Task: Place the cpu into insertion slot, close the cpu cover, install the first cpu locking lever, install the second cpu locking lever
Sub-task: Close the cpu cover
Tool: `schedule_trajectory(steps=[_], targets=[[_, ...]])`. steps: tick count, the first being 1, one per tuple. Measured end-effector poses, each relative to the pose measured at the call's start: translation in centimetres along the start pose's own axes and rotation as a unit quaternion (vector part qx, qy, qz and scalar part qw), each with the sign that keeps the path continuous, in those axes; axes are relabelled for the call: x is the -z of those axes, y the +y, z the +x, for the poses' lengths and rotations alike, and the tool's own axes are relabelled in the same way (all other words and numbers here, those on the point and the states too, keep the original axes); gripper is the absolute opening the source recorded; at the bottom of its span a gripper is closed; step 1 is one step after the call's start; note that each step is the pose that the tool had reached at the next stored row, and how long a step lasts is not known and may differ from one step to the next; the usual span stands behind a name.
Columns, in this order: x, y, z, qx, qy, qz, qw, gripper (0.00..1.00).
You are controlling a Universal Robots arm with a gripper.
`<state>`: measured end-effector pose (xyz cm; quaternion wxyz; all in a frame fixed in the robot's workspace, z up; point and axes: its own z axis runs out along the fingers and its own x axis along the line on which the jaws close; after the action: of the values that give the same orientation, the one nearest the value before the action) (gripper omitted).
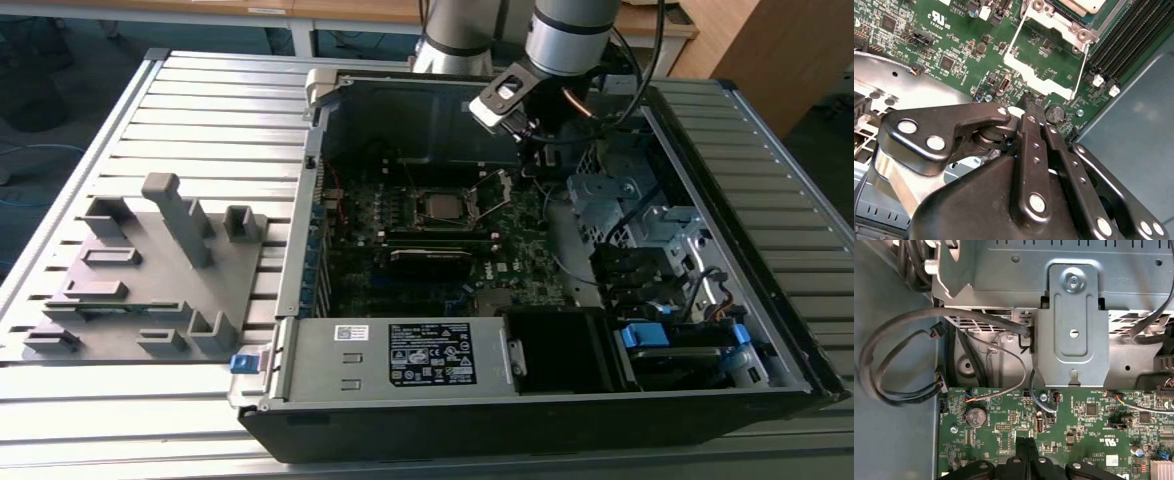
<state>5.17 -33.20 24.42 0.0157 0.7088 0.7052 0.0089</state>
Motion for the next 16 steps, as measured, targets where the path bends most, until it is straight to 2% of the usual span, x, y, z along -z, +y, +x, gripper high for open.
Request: schedule_trajectory(steps=[4,7,16], targets=[[-0.03,-0.46,-0.02,0.0,0.0002,-0.0011,1.0,0.1],[-0.02,-1.15,-0.06,0.0,0.0002,-0.0029,1.0,0.1],[0.01,-4.84,-0.14,0.0,0.0002,-0.0119,0.9999,0.1]])
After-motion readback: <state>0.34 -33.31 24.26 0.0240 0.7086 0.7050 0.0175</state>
